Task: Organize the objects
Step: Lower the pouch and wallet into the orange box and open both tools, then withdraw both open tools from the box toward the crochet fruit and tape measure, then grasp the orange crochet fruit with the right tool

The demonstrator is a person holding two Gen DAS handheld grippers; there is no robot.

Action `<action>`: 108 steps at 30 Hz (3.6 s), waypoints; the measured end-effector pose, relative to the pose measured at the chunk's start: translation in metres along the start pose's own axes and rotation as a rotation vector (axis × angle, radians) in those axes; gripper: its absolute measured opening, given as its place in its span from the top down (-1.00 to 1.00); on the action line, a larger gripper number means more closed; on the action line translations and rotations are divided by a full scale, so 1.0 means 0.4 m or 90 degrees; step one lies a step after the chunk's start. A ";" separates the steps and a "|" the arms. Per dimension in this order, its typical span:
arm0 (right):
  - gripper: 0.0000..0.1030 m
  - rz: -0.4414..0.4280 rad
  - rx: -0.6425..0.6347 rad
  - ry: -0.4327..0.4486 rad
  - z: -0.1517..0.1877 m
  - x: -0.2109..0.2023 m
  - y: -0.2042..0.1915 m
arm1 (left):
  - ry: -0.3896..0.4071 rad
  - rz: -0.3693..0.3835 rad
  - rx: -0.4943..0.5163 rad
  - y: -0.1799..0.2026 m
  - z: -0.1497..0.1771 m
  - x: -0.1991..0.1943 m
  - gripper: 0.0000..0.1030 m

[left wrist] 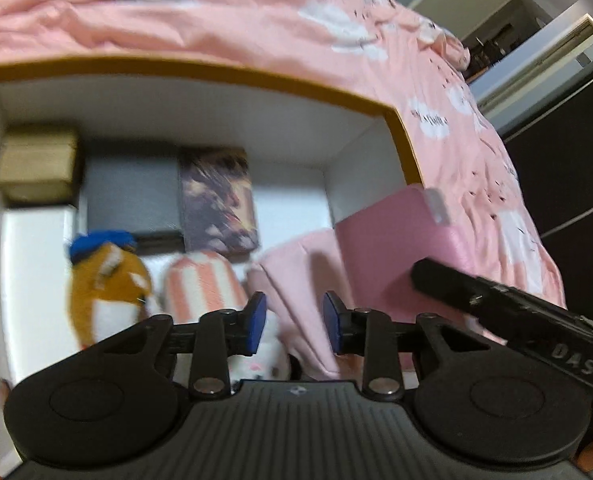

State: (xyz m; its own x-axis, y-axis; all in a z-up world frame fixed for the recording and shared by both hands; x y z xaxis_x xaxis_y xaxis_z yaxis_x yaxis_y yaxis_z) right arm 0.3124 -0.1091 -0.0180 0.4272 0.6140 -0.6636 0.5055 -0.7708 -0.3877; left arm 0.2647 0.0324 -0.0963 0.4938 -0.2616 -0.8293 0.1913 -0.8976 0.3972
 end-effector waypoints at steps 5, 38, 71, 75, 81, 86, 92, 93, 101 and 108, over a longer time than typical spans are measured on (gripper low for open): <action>0.58 -0.014 -0.007 -0.036 0.008 0.053 -0.024 | 0.018 0.004 0.013 -0.002 -0.015 -0.016 0.34; 0.60 0.138 -0.391 -0.223 0.081 0.150 -0.095 | 0.039 -0.049 0.051 -0.020 0.035 -0.013 0.39; 0.69 0.078 -0.148 -0.062 0.078 -0.087 -0.084 | 0.145 -0.053 0.207 0.136 0.137 -0.206 0.39; 0.66 0.061 -0.131 -0.017 0.102 -0.162 -0.095 | 0.144 -0.059 0.242 0.152 0.173 -0.239 0.39; 0.33 0.064 -0.141 0.070 0.177 -0.250 -0.100 | 0.105 -0.057 0.283 0.146 0.256 -0.242 0.39; 0.29 0.091 -0.082 0.027 0.277 -0.261 -0.067 | 0.071 -0.037 0.262 0.122 0.313 -0.211 0.39; 0.29 0.150 -0.030 -0.024 0.405 -0.266 -0.022 | 0.007 -0.006 0.243 0.111 0.389 -0.145 0.39; 0.29 0.157 -0.030 -0.039 0.428 -0.264 -0.018 | -0.008 -0.007 0.245 0.113 0.401 -0.132 0.39; 0.04 0.163 0.030 -0.137 0.570 -0.217 0.021 | -0.082 -0.043 0.259 0.107 0.458 -0.075 0.39; -0.01 0.189 0.016 -0.173 0.614 -0.164 0.034 | -0.098 -0.062 0.261 0.110 0.460 -0.063 0.39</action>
State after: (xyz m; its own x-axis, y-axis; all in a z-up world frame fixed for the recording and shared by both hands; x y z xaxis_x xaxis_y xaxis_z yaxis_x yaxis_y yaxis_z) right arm 0.1073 -0.2016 -0.1370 0.3362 0.2994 -0.8929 0.3698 -0.9139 -0.1672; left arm 0.1044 -0.0659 -0.1301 0.3525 -0.1908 -0.9161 -0.1361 -0.9790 0.1515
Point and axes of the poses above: each gripper's, at about its wrist camera, not at the fingertips, and x roughly the way its jaws point, y to its right, z to its underside, the point moved 6 cm from there along x, roughly the way its jaws point, and after that the axes turned 5 degrees about -z, right-handed, at the moved point
